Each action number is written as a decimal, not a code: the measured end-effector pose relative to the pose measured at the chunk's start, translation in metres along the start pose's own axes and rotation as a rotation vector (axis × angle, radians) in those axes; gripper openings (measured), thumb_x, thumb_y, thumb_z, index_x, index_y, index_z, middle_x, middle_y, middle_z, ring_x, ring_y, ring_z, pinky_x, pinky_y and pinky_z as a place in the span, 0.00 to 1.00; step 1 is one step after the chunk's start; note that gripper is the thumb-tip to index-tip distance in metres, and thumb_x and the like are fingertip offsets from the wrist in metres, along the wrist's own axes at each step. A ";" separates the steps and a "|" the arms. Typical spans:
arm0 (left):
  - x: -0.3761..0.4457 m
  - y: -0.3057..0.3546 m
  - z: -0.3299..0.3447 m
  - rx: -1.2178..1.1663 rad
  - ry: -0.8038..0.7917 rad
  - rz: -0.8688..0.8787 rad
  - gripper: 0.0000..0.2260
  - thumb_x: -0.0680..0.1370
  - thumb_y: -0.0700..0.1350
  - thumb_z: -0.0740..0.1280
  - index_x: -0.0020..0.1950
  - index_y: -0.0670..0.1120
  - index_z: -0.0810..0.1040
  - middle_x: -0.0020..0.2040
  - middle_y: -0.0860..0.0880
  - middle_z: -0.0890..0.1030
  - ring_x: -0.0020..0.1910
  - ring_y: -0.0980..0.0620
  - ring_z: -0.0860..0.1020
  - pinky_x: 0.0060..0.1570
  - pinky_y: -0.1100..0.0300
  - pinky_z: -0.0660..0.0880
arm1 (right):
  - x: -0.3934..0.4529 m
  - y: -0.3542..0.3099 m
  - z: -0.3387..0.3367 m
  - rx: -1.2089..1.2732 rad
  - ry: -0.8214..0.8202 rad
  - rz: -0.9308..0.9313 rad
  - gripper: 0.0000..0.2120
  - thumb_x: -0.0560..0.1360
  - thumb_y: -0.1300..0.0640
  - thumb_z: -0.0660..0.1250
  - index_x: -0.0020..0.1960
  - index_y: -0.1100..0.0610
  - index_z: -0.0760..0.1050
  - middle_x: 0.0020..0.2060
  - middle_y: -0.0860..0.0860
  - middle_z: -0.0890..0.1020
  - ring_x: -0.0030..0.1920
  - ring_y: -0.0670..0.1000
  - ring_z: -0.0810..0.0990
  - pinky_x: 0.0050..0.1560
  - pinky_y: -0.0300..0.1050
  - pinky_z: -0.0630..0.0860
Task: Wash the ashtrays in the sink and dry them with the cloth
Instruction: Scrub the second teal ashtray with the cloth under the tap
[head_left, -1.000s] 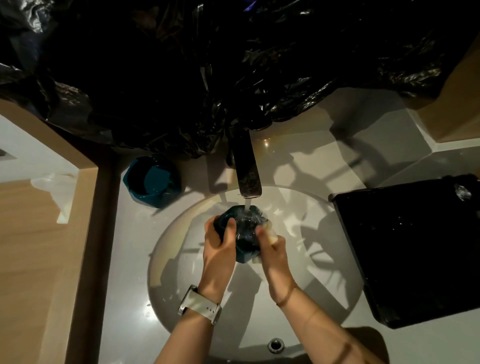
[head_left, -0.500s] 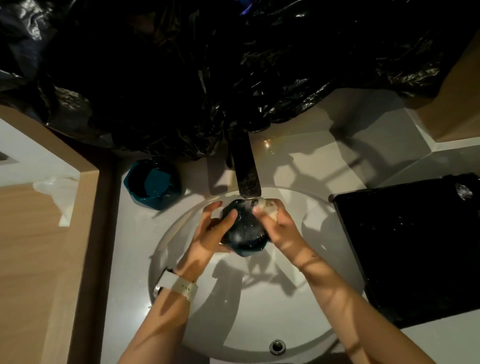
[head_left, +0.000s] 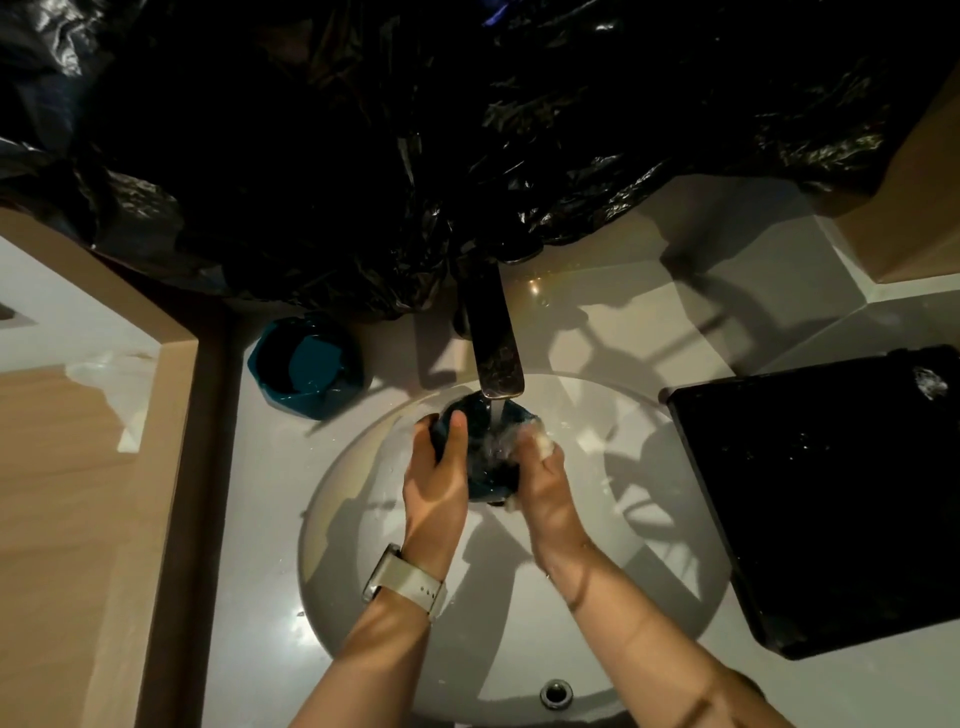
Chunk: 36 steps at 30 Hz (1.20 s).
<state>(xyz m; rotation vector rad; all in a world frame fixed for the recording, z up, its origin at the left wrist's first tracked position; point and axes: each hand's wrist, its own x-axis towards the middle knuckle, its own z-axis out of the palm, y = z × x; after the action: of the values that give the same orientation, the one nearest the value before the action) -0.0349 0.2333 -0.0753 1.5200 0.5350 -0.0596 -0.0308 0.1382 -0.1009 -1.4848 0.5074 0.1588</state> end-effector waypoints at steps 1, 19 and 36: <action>-0.002 -0.001 0.000 -0.028 0.001 0.015 0.17 0.80 0.58 0.62 0.61 0.49 0.75 0.56 0.49 0.83 0.56 0.52 0.81 0.60 0.51 0.78 | 0.005 0.001 -0.001 0.016 0.015 0.004 0.27 0.76 0.38 0.61 0.57 0.64 0.72 0.47 0.61 0.82 0.46 0.57 0.82 0.45 0.49 0.81; 0.024 0.015 -0.025 0.059 -0.341 -0.221 0.22 0.74 0.64 0.68 0.62 0.53 0.76 0.57 0.48 0.83 0.56 0.45 0.81 0.52 0.39 0.80 | 0.034 -0.026 -0.034 -0.289 -0.372 -0.007 0.16 0.79 0.44 0.61 0.57 0.56 0.72 0.45 0.48 0.79 0.42 0.43 0.78 0.40 0.30 0.72; -0.005 0.002 -0.004 -0.065 -0.141 -0.075 0.18 0.76 0.53 0.69 0.60 0.46 0.72 0.56 0.46 0.81 0.55 0.51 0.81 0.52 0.59 0.79 | 0.025 0.005 -0.021 -0.078 -0.091 -0.104 0.22 0.79 0.44 0.59 0.53 0.64 0.75 0.42 0.57 0.80 0.36 0.47 0.79 0.26 0.32 0.71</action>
<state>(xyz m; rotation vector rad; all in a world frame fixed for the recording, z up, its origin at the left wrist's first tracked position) -0.0393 0.2357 -0.0715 1.4206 0.4764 -0.2047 -0.0156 0.1130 -0.1159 -1.5685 0.3538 0.1649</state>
